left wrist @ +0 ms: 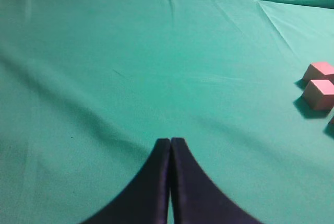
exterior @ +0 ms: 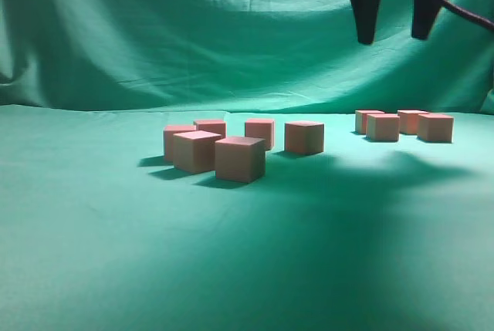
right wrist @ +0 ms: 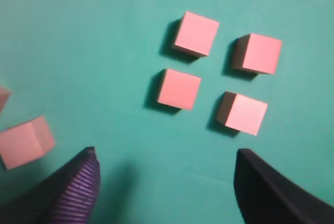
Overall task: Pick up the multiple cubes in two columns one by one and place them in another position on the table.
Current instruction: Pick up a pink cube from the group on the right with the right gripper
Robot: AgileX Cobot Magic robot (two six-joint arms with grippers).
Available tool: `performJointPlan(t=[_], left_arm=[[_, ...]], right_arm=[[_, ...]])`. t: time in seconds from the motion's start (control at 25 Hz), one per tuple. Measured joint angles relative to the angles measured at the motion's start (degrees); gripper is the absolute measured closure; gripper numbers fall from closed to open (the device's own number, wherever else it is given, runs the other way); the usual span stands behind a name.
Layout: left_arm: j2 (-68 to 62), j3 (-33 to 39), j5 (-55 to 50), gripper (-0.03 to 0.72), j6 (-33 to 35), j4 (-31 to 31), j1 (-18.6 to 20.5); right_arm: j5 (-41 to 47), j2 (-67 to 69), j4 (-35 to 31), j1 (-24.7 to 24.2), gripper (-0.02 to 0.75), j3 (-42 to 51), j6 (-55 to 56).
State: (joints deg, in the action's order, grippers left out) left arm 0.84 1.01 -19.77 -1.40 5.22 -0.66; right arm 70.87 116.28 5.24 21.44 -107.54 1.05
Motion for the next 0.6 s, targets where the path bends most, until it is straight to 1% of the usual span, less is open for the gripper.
performJointPlan(t=[0.12,0.24,0.6], left_arm=[[0.0,0.0,0.0,0.688,0.0,0.0,0.0],[0.0,0.0,0.0,0.688,0.0,0.0,0.0],[0.0,0.0,0.0,0.688,0.0,0.0,0.0]], right_arm=[[-1.2,2.7,-3.6,-2.9,0.206,0.0,0.7],[-3.3,5.7,-5.0,-4.1,0.206,0.0,3.0],[-12.7,10.7,-6.1,-4.7,0.206,0.0,4.7]])
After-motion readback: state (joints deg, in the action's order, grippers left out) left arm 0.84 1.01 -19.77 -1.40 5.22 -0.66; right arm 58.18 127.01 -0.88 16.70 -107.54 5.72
